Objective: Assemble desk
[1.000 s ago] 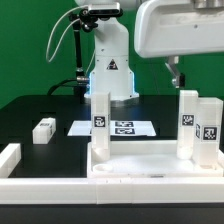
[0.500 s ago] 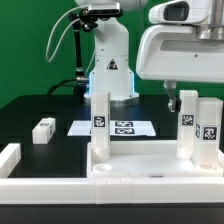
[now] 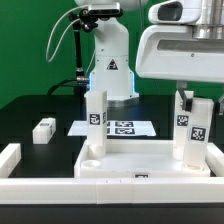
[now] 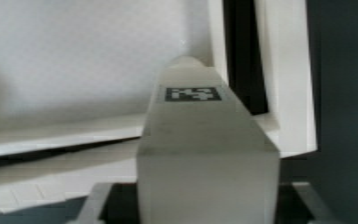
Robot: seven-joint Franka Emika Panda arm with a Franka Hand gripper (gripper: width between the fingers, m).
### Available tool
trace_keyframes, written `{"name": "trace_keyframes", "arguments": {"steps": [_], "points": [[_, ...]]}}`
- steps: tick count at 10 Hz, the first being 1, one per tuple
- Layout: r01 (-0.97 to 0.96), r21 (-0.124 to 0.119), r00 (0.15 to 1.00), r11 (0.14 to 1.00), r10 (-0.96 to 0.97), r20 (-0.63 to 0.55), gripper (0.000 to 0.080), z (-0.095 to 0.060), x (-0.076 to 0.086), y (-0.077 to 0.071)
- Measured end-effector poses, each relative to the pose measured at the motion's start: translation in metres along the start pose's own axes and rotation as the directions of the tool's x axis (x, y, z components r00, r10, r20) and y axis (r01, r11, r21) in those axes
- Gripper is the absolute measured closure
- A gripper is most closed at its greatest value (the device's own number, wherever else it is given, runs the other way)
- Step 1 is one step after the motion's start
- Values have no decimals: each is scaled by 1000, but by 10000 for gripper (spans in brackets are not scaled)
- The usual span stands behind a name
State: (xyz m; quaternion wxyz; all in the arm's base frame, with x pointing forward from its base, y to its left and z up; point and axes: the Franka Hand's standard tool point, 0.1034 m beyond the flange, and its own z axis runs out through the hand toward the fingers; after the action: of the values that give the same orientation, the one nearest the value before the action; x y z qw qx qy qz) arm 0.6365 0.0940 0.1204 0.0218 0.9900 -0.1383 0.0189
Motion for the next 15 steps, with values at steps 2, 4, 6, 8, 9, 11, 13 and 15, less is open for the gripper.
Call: {"name": "trace_keyframes", "arguments": {"steps": [2,4,6,8,9,11,13,15], "points": [[-110,0,994,994,110,0,508,0,0,0],[-356,4,935,935,356,-10,508,1,3,3],[-560,25,829,828,559,21,508,2,6,10],[-819,48,574,572,815,80,508,3,6,7],[-889,72,458,453,884,92,508,4,7,3],[-955,68,296,290,949,111,508,3,3,-5],[-975,68,218,211,967,128,508,4,1,-6],[-973,68,229,222,965,126,326,5,0,-6]]}}
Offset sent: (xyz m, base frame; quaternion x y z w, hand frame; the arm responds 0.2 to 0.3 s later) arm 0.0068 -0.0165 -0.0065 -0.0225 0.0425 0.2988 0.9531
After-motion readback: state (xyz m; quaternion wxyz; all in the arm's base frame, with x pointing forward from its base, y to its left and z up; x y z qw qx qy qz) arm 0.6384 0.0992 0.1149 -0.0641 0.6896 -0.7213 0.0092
